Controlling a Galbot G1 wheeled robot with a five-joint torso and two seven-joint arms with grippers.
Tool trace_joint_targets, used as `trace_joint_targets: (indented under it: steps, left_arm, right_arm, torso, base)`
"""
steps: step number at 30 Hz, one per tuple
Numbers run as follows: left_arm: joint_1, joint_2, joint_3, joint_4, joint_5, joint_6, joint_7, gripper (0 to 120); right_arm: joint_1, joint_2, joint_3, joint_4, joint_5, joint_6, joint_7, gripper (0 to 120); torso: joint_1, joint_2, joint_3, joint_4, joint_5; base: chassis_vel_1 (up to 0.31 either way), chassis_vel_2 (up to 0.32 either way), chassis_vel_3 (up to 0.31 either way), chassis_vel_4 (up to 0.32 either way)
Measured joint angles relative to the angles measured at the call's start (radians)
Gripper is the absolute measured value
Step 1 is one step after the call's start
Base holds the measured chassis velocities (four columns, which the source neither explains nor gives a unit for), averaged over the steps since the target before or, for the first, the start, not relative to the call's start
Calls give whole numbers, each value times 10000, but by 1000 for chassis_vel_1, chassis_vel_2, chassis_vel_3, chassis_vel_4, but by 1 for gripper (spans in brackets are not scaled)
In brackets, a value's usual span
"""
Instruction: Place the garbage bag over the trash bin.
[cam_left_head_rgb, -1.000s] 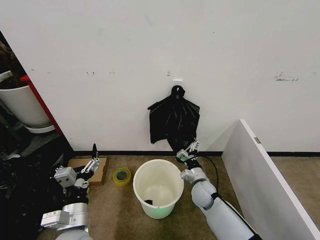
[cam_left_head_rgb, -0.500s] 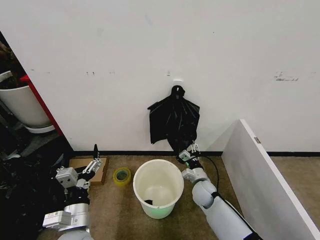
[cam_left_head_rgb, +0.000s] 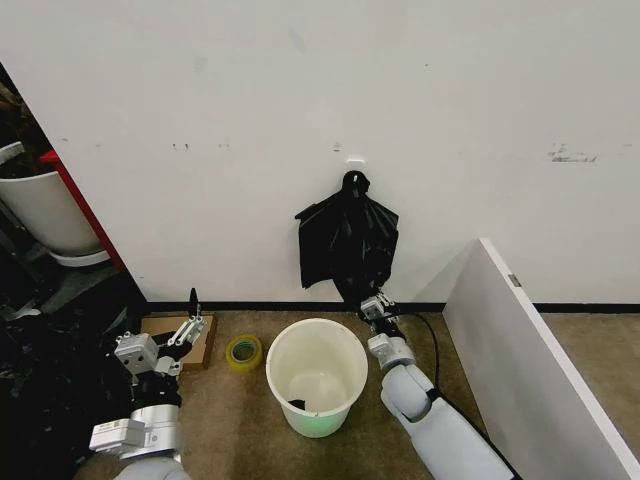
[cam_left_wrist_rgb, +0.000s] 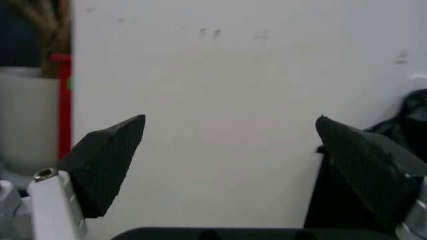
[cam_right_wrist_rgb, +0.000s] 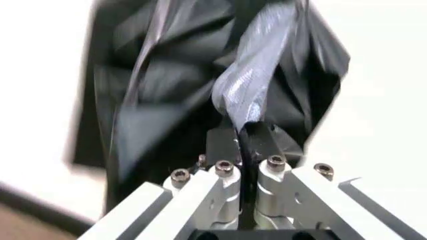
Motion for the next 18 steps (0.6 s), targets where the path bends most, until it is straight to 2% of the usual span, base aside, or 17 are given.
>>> trace_joint_targets:
  steps: [1, 2, 4, 5, 7, 8, 9, 10, 16, 18]
  left_arm:
    - [-45, 111, -2, 33, -46, -59, 120, 100]
    - [-186, 483, 13, 128, -217, -255, 515, 100]
    - [-250, 658, 29, 178, -289, -335, 692, 100]
    - [-404, 1029, 82, 320, -388, -517, 1075, 100]
    - [-617, 1437, 144, 522, -478, -716, 1461, 100]
    - [-984, 1991, 217, 871, -575, -944, 1929, 100]
    - [-1251, 2337, 254, 1116, -629, -1055, 2168, 100]
    - [-1251, 2337, 254, 1116, -629, -1055, 2168, 100]
    - [-2811, 4318, 535, 2476, -822, -1160, 2619, 100]
    - [-3050, 4574, 610, 2680, -956, -1132, 2758, 100]
  right_arm:
    - [-17, -1, 30, 126, 372, 279, -176, 0]
    - [-68, -27, 104, 484, 1358, 913, -649, 0]
    - [-100, -53, 129, 669, 1833, 1163, -856, 0]
    - [-178, -102, 163, 993, 2667, 1478, -1198, 0]
    - [-276, -168, 172, 1333, 3377, 1664, -1496, 0]
    - [-420, -243, 167, 1690, 3928, 1754, -1765, 0]
    - [-496, -269, 157, 1824, 4074, 1780, -1884, 0]
    - [-496, -269, 157, 1824, 4074, 1780, -1884, 0]
    - [-548, -182, 88, 1597, 3783, 1963, -2308, 0]
    - [-535, -160, 77, 1576, 3771, 1977, -2336, 0]
  torso:
    - [0, 0, 0, -1, 0]
    - [0, 0, 0, -1, 2]
    - [0, 0, 0, 0, 0]
    - [0, 0, 0, -1, 0]
    - [0, 0, 0, -1, 0]
    - [0, 0, 0, 0, -2]
    - [0, 0, 0, -5, -2]
    - [0, 0, 0, -5, -2]
    - [0, 0, 1, 0, -3]
    - [0, 0, 1, 1, -2]
  base:
    - [0, 0, 0, 0]
    - [0, 0, 0, 0]
    - [0, 0, 0, 0]
    - [0, 0, 0, 0]
    - [0, 0, 0, 0]
    - [0, 0, 0, 0]
    - [0, 0, 0, 0]
    - [0, 0, 0, 0]
    - [0, 0, 0, 0]
    - [0, 0, 0, 0]
